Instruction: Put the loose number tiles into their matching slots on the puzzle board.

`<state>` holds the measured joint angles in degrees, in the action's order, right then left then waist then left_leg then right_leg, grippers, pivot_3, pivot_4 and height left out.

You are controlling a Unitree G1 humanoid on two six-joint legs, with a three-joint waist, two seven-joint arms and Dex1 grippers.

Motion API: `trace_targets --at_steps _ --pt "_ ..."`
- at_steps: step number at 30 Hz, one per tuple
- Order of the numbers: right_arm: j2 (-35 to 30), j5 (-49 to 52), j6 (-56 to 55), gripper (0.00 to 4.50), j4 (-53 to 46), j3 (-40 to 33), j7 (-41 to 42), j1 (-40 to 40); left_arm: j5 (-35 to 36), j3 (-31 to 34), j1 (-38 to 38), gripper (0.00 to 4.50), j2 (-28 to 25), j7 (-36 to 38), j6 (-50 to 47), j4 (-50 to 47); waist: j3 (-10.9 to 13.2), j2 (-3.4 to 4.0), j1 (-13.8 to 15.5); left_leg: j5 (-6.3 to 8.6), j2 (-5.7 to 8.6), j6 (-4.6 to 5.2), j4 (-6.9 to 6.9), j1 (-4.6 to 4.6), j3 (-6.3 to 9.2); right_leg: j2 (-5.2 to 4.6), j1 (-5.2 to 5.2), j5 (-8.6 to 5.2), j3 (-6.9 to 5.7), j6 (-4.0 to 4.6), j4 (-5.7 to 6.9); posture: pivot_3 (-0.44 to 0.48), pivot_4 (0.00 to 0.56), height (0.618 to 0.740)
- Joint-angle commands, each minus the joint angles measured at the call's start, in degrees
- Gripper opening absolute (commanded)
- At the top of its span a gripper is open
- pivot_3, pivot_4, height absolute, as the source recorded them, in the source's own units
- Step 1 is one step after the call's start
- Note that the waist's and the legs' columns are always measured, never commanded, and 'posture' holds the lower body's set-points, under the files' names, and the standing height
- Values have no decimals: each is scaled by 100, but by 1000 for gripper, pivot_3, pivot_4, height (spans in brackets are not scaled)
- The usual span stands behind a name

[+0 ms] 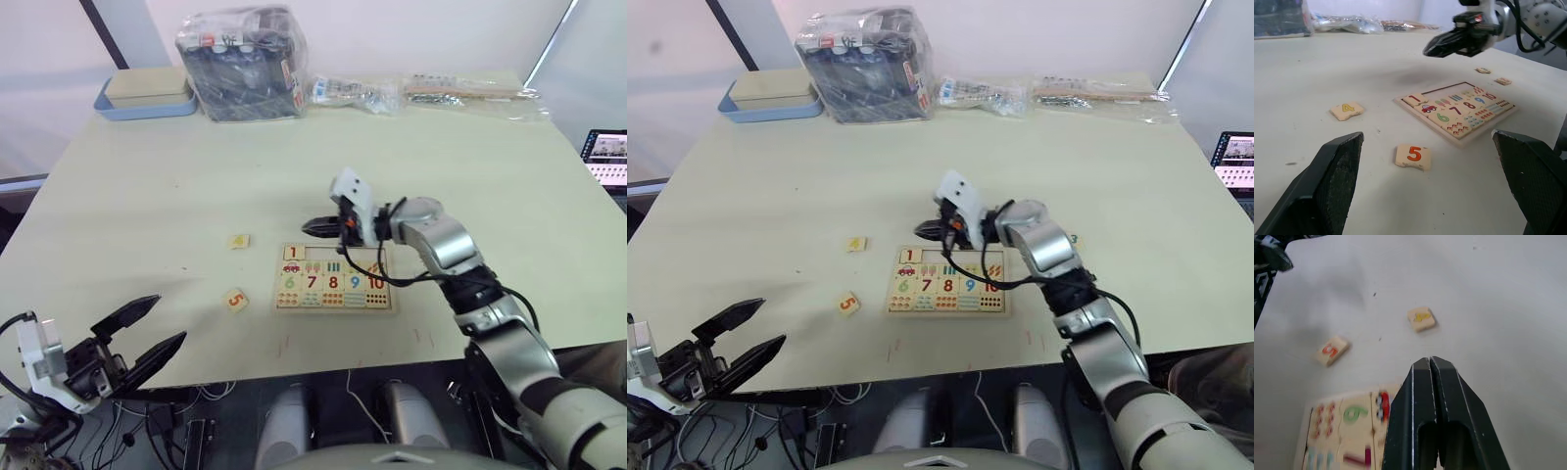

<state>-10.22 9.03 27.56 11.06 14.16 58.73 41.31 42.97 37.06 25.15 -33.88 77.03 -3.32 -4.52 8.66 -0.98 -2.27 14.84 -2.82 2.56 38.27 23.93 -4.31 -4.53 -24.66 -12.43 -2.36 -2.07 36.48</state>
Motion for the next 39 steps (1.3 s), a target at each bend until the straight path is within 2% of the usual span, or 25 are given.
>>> trace_targets --at_steps 1,4,5,7,11,12,13,18,27,39 --pt "-691 648 1 9 -1177 -426 563 -629 91 113 117 4500 15 -33 50 -208 0 0 5 0 0 0 0 0 -1 1 0 0 0 0 -1 0 150 740" --pt "-1255 1212 400 9 -1761 -819 774 -1111 80 131 155 4500 11 -37 55 -194 -1 -7 15 0 2 2 2 0 -3 1 2 0 3 -1 -8 0 150 740" --pt "-1452 1335 427 538 -1938 -935 811 -1284 77 135 164 4500 7 -39 56 -186 -3 -9 17 0 1 2 2 0 -2 0 2 -1 3 -1 -10 0 150 740" --pt "-1910 1617 488 1321 -2336 -1284 950 -1733 66 144 182 4500 -9 -38 53 -154 -5 -12 18 0 -3 2 1 0 -1 3 1 -1 2 -1 -12 0 150 740" --pt "-2539 2129 504 3447 -2903 -1972 1056 -2505 42 155 189 4500 -37 -12 60 -59 -5 -13 117 2 -6 3 -8 4 2 4 6 -4 -5 2 -36 0 150 740" --pt "-2661 2229 490 3792 -3003 -2126 1051 -2686 35 158 189 4500 -46 1 67 -24 -4 -11 146 2 -6 4 -9 4 1 4 7 -4 -4 2 -42 0 150 740" --pt "-2843 2334 461 4411 -3122 -2404 1111 -3007 19 159 189 4500 -59 22 74 34 -4 -12 152 3 -6 4 -12 6 1 5 7 -4 -5 2 -49 0 150 740" --pt "-3311 2665 245 4468 -3419 -3408 1158 -4156 -27 162 149 4500 -110 122 116 297 -2 -7 302 9 0 14 -12 13 2 27 10 -5 -10 -1 -61 0 150 740" --pt "-3407 2621 -232 4468 -3227 -4433 1040 -5397 -133 119 -19 4500 -166 265 229 709 -1 -3 355 9 -4 15 0 11 14 33 21 -7 -17 -6 -59 0 150 740" --pt "-3468 2464 -606 4468 -2786 -4592 901 -5792 -226 69 -241 4500 -243 449 315 1016 -2 6 383 8 -4 15 1 3 16 38 31 -7 -18 -5 -59 0 150 740"
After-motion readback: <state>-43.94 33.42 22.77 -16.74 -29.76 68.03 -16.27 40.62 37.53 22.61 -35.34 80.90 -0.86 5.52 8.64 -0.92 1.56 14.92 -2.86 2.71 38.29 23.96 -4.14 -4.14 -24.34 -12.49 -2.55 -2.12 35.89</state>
